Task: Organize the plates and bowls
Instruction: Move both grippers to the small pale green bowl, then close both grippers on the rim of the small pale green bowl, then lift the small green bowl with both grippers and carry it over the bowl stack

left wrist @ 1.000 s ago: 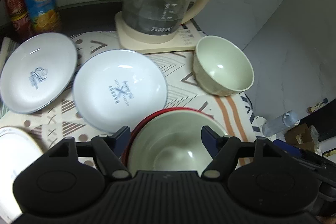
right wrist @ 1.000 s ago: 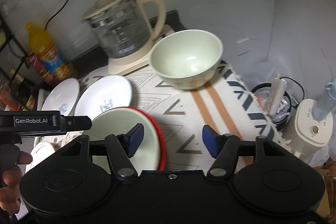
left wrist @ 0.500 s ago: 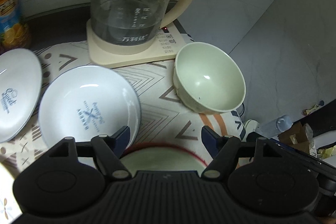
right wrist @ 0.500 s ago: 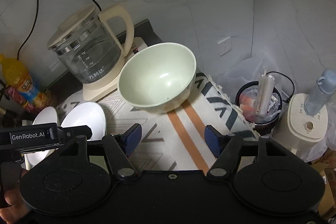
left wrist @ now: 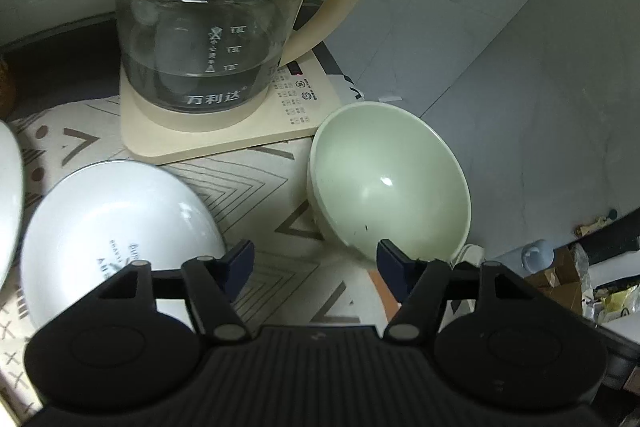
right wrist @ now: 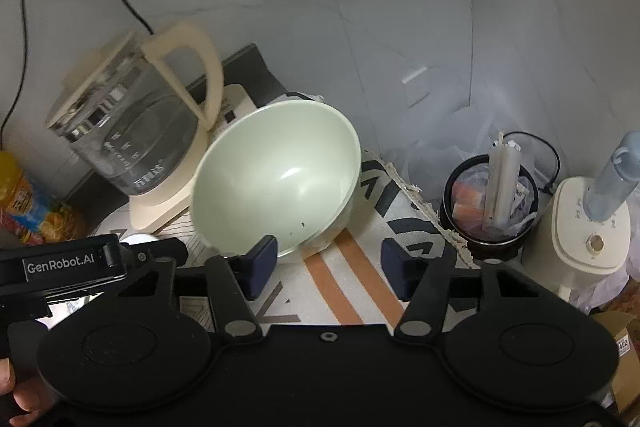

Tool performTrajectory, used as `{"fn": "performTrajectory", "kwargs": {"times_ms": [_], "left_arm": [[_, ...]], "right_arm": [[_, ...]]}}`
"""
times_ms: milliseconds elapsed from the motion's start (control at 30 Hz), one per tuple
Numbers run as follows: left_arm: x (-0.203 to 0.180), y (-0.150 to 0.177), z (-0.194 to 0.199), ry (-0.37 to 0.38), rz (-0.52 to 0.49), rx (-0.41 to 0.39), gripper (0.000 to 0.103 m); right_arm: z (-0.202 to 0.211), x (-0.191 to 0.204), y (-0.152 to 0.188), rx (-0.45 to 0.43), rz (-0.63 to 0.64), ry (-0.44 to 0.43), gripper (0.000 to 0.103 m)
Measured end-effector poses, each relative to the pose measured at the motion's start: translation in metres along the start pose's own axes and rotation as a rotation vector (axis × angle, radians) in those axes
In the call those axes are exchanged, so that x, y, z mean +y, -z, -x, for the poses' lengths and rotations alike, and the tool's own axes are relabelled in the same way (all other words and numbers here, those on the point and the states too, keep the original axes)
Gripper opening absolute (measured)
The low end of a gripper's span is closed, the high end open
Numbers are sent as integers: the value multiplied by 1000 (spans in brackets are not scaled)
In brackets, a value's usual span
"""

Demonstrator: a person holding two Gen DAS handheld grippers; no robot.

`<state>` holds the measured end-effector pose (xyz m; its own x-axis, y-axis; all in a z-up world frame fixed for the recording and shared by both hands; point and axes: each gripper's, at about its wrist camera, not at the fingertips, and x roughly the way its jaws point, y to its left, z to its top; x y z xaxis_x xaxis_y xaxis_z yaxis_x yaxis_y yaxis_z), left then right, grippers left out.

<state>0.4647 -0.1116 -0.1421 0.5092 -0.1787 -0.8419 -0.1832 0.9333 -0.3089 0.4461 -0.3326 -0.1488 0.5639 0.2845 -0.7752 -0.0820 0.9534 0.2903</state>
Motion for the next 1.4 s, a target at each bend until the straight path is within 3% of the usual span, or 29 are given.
{"fn": "performTrajectory", "kwargs": {"times_ms": [633,900,1400], "left_arm": [[-3,-15,-61,-5,63,42,17],[-9,-9,-49,-18,51,24,17],[-17,16,5,-19,67,-69,16]], "right_arm": [[-58,-7,-17,84,-90,-8,25],[-50,-3,-16,63,-56,9,23],[3,8,-3,-10,-32,-27,23]]}}
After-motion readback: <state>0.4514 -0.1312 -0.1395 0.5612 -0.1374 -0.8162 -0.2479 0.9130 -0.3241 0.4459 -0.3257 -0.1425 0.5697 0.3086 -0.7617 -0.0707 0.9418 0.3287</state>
